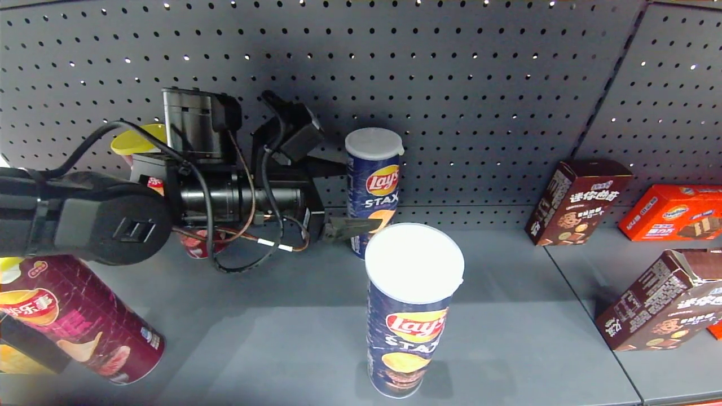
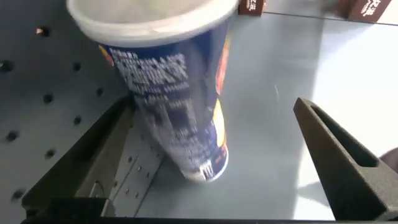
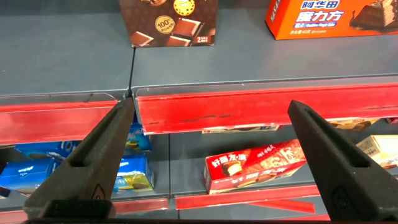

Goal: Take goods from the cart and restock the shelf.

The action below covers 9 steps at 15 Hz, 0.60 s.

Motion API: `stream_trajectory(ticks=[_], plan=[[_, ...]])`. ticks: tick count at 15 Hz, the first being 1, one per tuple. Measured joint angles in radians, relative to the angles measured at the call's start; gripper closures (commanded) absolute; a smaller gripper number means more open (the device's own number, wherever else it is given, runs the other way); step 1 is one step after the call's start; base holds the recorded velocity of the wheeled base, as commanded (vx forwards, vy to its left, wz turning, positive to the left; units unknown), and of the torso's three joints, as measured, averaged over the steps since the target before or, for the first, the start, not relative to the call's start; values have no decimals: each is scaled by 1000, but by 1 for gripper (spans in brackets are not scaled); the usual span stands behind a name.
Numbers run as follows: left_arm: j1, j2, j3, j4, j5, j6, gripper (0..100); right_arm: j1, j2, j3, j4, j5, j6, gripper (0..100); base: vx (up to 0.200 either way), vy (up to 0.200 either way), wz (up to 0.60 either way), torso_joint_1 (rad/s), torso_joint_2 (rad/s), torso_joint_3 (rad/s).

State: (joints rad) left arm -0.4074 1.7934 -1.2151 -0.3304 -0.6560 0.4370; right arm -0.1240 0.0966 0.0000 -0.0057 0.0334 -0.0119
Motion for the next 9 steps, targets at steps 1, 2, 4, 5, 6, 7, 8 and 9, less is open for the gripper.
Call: stream_trajectory(ticks=[1,2,4,5,6,7,8,9], plan=[[2,-22,38,-18,10,0,0,0,0,0,0,0,0,0,0,0,0,0,0,0],[4,-41,73,-36,44,-1,0,0,0,0,0,0,0,0,0,0,0,0,0,0],[6,-77,135,-67,114,-3,0,0,0,0,0,0,0,0,0,0,0,0,0,0],[5,-90,156,-77,130,-5,0,0,0,0,0,0,0,0,0,0,0,0,0,0],[4,-104,185,-83,147,-5,0,0,0,0,0,0,0,0,0,0,0,0,0,0],[2,-116,218,-101,177,-5,0,0,0,0,0,0,0,0,0,0,0,0,0,0],[1,-126,242,-114,209,-5,0,0,0,0,0,0,0,0,0,0,0,0,0,0],[-4,-133,260,-127,242,-6,0,0,0,0,0,0,0,0,0,0,0,0,0,0]])
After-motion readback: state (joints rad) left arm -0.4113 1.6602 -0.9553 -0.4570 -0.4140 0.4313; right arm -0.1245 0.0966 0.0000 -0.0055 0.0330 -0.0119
